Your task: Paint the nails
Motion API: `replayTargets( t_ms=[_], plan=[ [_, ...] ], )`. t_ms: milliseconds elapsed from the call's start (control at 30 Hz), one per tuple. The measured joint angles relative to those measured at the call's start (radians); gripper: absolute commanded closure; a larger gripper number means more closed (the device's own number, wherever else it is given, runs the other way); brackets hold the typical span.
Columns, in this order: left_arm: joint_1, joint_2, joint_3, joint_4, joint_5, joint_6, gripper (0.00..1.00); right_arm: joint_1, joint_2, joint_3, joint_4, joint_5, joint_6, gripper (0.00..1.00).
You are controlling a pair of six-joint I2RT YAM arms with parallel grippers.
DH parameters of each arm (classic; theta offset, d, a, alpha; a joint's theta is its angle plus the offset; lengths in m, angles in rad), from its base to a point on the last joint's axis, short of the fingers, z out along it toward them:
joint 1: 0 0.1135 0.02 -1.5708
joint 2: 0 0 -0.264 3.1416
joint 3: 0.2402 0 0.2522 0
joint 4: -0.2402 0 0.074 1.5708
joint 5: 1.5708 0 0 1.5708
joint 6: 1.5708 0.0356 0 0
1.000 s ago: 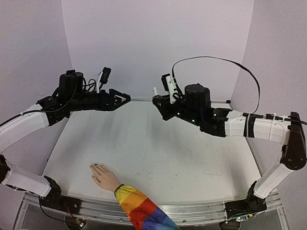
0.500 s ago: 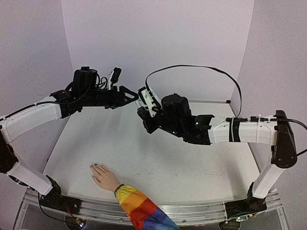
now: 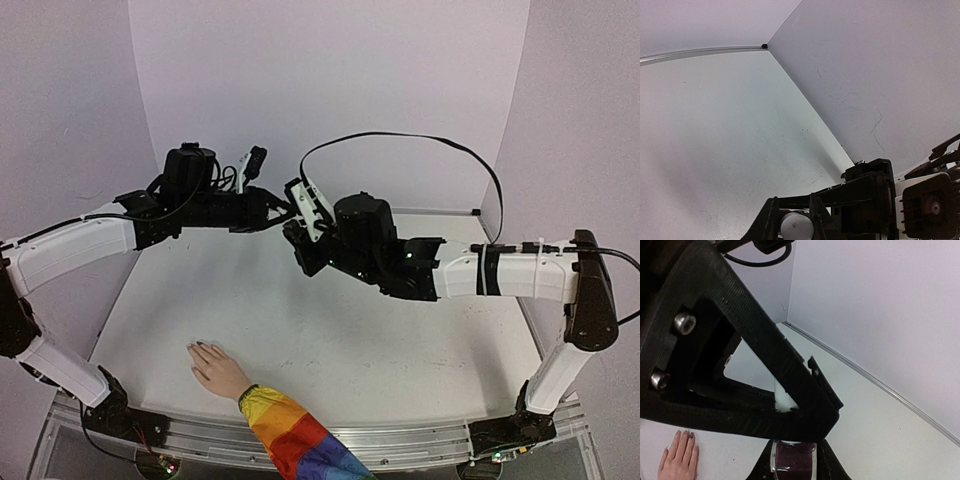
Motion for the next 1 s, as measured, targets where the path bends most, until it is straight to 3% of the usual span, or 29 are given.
replayTargets(
  t_ms=[333, 433, 533, 700, 867, 933, 1000],
  plan=[
    [-0.022, 0.005, -0.002, 0.004, -0.013, 0.064, 0.95, -0.004, 0.001, 0.000, -0.005, -0.016, 0.015, 1.00],
    [-0.017, 0.002, -0.032, 0.054, 0.014, 0.088, 0.95, -0.032, -0.010, -0.003, -0.016, -0.101, 0.040, 1.00],
    [-0.008, -0.010, -0.084, 0.152, 0.102, 0.111, 0.96, -0.093, -0.048, -0.026, -0.034, -0.322, 0.087, 1.00],
    [0.006, -0.014, -0.098, 0.296, 0.365, 0.164, 0.99, -0.187, -0.113, -0.045, -0.025, -0.801, 0.187, 1.00],
    [0.000, -0.037, -0.096, 0.395, 0.643, 0.233, 0.98, -0.197, -0.130, -0.060, 0.087, -1.150, 0.334, 1.00],
    [-0.012, -0.038, -0.092, 0.413, 0.710, 0.254, 0.92, -0.189, -0.130, -0.074, 0.134, -1.211, 0.370, 1.00],
    [-0.017, -0.038, -0.092, 0.418, 0.743, 0.266, 0.75, -0.183, -0.130, -0.089, 0.167, -1.241, 0.395, 1.00]
  ],
)
